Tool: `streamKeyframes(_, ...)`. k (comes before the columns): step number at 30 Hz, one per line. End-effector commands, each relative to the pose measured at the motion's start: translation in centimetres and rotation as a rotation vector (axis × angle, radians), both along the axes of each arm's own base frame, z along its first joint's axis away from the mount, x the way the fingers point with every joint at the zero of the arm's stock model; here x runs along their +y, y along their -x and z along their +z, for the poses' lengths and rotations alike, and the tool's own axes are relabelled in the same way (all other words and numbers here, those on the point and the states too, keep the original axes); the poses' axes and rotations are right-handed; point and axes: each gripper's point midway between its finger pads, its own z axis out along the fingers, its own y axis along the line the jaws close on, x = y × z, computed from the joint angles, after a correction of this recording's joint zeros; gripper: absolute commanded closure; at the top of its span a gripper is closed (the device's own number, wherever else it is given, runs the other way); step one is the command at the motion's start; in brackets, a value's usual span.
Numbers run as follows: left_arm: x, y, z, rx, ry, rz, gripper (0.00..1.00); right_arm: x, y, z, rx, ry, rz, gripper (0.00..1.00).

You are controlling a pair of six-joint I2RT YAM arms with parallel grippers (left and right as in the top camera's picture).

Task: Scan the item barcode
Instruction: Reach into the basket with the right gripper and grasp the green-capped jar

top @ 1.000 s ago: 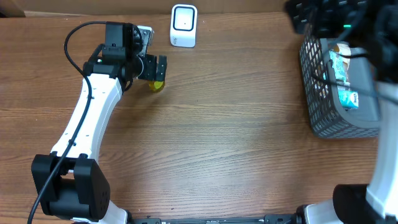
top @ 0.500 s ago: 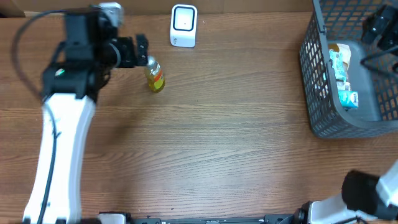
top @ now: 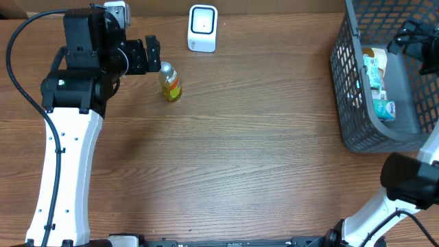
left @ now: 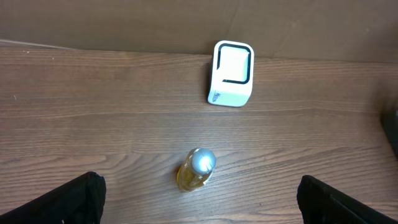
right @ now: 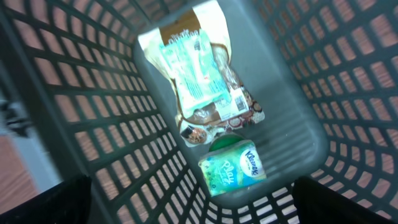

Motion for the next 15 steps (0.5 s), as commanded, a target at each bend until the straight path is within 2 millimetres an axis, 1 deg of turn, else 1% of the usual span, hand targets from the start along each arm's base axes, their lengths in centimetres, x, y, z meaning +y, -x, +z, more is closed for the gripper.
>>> streamKeyframes(1,0.0,0.0,-0.1,0.006,0.003,0.012,0.01,-0.9,0.4,-1.3,0.044,-0.002,-0.026,0.0)
streamKeyframes(5,0.0,0.0,-0.1,0.006,0.003,0.012,0.0,-1.5,1.4,-3.6,0.119,-0.032,-0.048,0.0)
streamKeyframes(10,0.0,0.0,-0.1,0.006,0.003,0.012,0.0,-2.2,3.0,-7.4,0.234,-0.081,-0.08,0.0)
streamKeyframes(12,0.0,0.0,-0.1,0.006,0.003,0.012,0.0,-2.1,3.2,-8.7,0.26,-0.1,-0.08,0.0)
streamKeyframes(15,0.0,0.0,-0.2,0.006,0.003,0.012,0.0,-1.5,2.8,-10.3,0.266,-0.136,-0.069,0.0)
